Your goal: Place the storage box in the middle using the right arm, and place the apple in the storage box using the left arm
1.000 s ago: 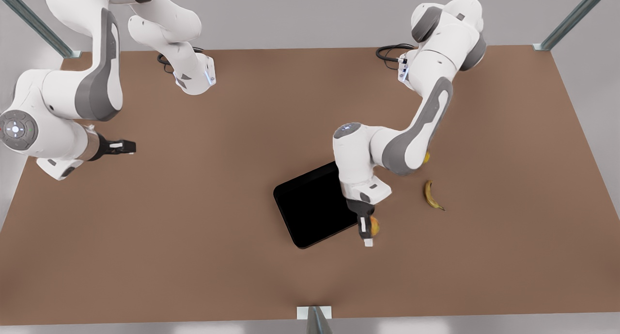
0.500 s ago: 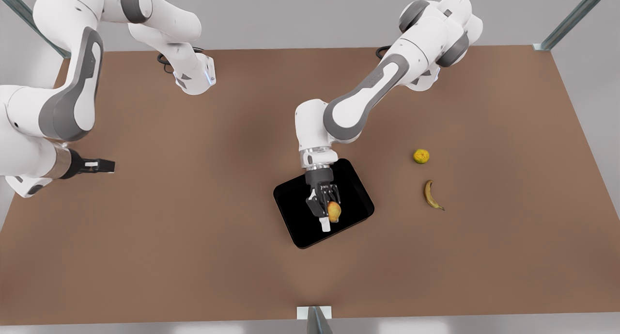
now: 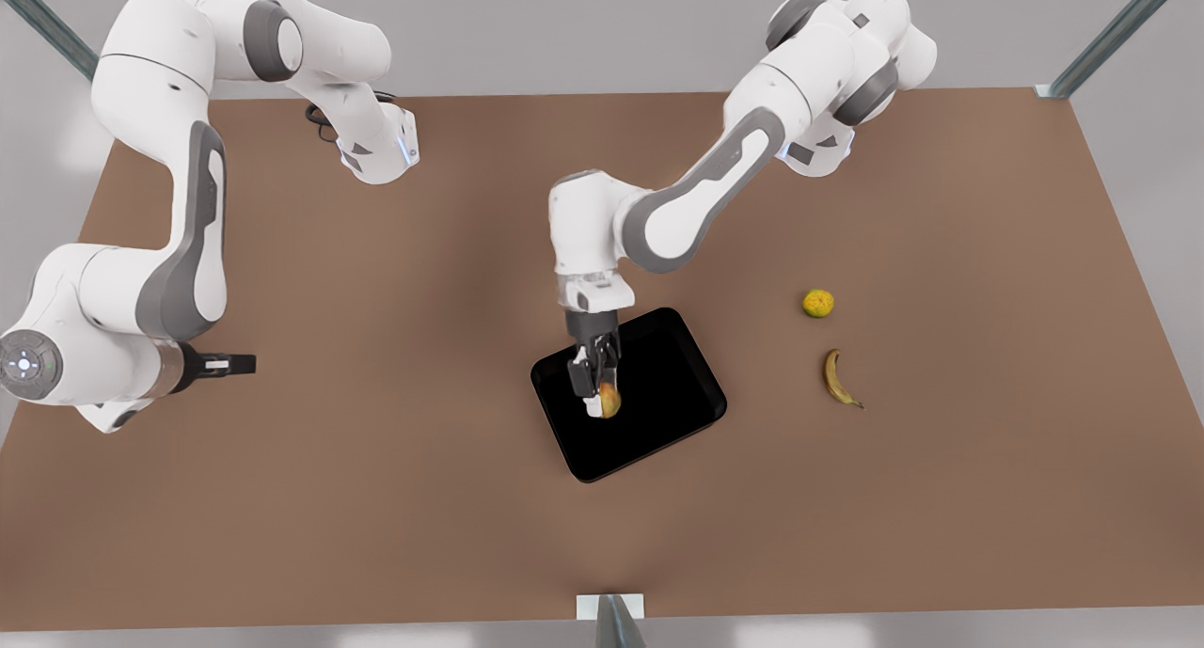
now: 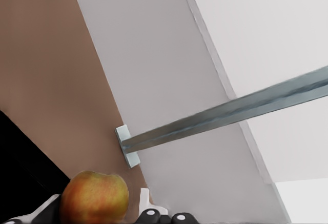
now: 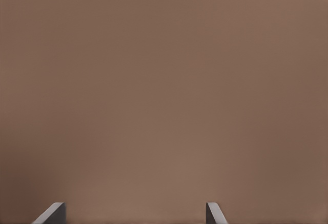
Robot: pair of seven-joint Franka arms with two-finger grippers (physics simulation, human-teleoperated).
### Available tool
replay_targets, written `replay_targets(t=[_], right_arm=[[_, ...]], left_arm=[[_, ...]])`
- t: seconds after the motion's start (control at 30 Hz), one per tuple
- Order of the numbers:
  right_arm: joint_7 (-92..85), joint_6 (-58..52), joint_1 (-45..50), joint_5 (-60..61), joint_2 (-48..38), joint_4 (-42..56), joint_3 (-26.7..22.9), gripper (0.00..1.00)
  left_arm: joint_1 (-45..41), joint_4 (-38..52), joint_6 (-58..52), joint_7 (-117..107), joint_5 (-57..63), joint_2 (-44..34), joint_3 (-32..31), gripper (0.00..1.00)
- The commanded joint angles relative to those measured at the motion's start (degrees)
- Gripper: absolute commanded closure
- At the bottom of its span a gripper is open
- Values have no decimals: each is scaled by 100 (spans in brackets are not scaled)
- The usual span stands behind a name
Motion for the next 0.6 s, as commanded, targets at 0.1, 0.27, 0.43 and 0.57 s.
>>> replay_targets(t=[0.1,0.27,0.43,0.57], right_arm=[[9,0,0,0,17,-1,0,0],[0,0,0,0,35,-1,9,0],[9,9,0,0,43,8,0,0],[9,9,0,0,43,8,0,0]], left_arm=[[-1,8,-64,220,-7441,0,-2,0],[218,17,-555,711,-6694,-254,182,0],[772,-1283,-2541,5165,-6650,-2205,1614,0],[1326,-1618,-4554,10931,-6957,-3383,3723,0]])
